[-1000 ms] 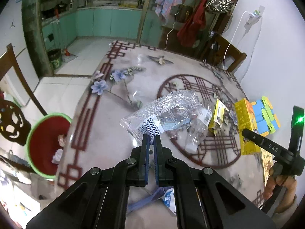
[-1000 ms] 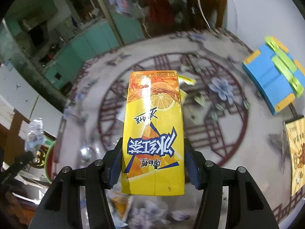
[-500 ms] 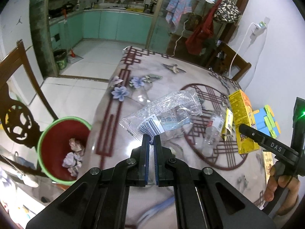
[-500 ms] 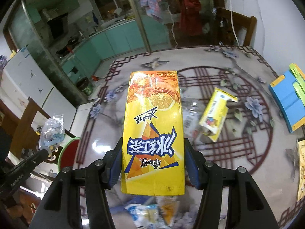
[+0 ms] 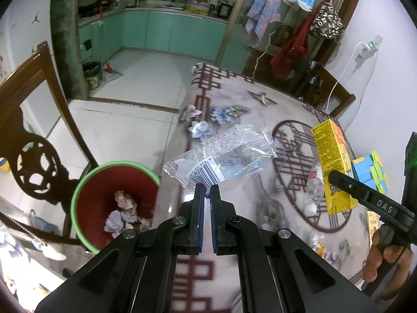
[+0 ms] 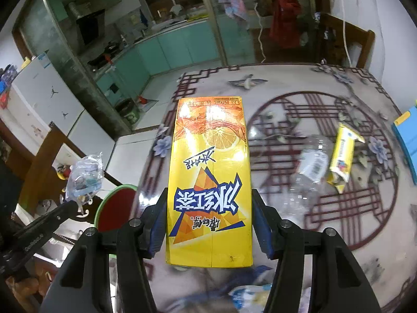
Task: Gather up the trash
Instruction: 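Carry the wrapper and carton over the bucket and open both grippers to drop them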
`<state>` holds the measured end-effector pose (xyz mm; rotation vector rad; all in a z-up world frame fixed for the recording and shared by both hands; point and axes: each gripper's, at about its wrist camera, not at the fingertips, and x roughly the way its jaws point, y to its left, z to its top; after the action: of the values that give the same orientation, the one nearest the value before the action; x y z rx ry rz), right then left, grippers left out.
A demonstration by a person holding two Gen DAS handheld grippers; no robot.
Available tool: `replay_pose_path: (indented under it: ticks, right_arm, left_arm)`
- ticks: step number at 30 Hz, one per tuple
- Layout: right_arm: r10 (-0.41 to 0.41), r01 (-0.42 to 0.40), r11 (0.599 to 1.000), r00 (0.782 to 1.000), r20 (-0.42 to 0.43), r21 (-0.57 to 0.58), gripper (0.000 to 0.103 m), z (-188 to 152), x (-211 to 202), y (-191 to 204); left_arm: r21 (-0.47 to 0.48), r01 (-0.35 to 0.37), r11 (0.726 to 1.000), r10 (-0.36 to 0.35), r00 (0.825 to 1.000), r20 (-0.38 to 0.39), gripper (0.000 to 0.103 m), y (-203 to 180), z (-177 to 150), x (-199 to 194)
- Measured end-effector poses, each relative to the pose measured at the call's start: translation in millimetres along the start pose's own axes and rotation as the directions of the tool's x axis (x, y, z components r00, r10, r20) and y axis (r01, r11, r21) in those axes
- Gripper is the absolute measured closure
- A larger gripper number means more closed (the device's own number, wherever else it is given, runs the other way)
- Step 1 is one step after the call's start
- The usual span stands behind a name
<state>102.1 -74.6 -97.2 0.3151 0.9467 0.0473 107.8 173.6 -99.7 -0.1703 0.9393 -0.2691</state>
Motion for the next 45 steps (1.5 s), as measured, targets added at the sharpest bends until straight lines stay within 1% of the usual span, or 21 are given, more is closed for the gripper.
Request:
replay_pose_path:
  ticks: [10, 18, 25, 33, 41, 45]
  right_arm:
    - [0.043, -0.044, 0.998, 0.999, -0.023, -0.052, 0.047, -3, 21, 64]
    - [0.072, -0.076, 0.993, 0.996, -0.049, -0.088, 0.047, -7, 36, 101]
    - [0.100, -0.111, 0.987, 0.991, -0.093, -0.118, 0.047, -14, 54, 130]
    - [0.147, -0.173, 0.974, 0.975, -0.170, -0.149, 0.047, -24, 83, 164]
    - [0.181, -0.221, 0.963, 0.954, -0.239, -0.153, 0.047, -28, 112, 185]
    - [0.188, -0.233, 0.959, 0.948, -0.256, -0.159, 0.047, -29, 120, 193]
  left_arm:
    - [-0.039, -0.021, 0.999, 0.021, 1.000, -0.008, 0.099, 42, 4, 0]
    - [-0.072, -0.044, 0.996, 0.042, 0.999, -0.022, 0.099, 72, 4, 2]
    - [-0.103, -0.078, 0.992, 0.074, 0.996, -0.047, 0.099, 97, 2, 9]
    - [-0.142, -0.130, 0.981, 0.119, 0.989, -0.088, 0.099, 127, -4, 19]
    - [-0.176, -0.177, 0.968, 0.153, 0.978, -0.138, 0.099, 154, -12, 32]
    - [-0.190, -0.195, 0.962, 0.162, 0.971, -0.178, 0.099, 166, -17, 43]
